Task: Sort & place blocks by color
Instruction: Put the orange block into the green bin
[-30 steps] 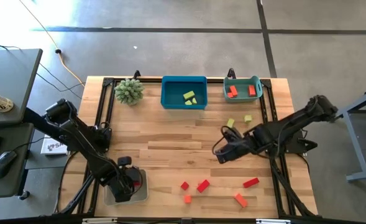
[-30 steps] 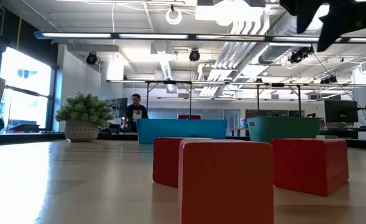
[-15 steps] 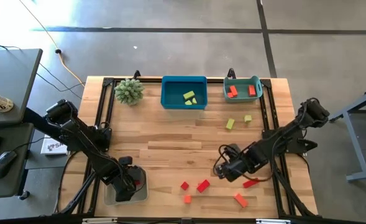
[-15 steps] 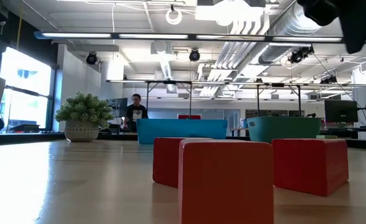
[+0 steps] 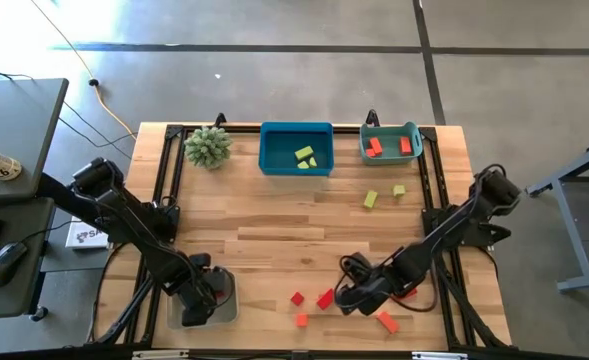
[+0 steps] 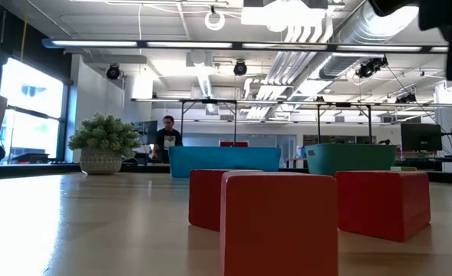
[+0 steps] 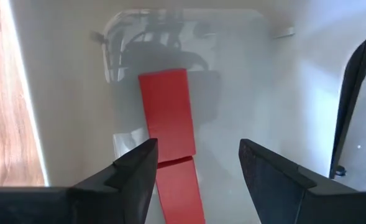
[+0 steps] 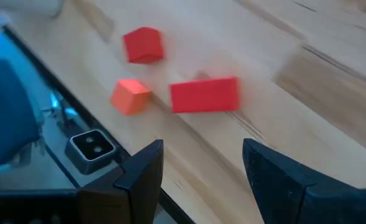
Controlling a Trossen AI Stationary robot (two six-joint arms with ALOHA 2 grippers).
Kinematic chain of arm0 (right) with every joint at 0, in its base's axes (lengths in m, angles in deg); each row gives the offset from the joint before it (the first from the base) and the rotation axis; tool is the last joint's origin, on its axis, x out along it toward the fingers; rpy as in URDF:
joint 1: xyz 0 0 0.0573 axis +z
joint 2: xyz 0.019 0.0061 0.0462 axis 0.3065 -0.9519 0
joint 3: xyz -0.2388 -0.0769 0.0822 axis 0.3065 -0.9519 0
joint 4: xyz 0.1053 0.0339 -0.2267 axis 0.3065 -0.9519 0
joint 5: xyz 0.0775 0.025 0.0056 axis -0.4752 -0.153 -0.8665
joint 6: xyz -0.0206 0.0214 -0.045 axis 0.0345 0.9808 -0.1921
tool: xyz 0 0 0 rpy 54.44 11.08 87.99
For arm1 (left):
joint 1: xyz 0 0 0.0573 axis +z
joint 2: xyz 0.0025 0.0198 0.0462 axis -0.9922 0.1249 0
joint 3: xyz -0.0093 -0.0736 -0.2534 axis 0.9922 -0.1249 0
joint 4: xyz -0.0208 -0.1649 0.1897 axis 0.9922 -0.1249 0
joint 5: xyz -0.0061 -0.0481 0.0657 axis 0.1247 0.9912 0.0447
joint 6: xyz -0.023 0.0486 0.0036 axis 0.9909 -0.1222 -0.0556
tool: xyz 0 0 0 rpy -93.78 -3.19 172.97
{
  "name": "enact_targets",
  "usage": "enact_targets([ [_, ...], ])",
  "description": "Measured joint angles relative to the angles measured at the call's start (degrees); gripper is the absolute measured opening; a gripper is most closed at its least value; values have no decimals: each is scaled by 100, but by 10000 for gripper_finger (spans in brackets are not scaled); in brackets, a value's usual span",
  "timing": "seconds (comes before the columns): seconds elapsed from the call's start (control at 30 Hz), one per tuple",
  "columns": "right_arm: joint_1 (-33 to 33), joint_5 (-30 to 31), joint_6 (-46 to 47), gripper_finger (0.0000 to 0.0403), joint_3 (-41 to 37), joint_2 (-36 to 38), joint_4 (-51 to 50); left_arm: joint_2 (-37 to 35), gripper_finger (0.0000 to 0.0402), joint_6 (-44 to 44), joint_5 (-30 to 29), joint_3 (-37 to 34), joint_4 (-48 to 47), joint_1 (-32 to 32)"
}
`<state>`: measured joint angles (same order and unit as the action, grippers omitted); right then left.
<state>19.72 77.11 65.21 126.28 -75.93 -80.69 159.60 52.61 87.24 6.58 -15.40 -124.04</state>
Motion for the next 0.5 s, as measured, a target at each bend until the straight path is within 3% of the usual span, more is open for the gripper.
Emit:
enact_targets([
  [0.2, -27, 98, -1188, 206, 0, -225, 515, -224, 214, 327, 3, 0, 6, -1],
  [0.5, -179, 70, -3162, 206, -2, -242, 533, -744, 213, 1132, 4, 0, 26, 0],
])
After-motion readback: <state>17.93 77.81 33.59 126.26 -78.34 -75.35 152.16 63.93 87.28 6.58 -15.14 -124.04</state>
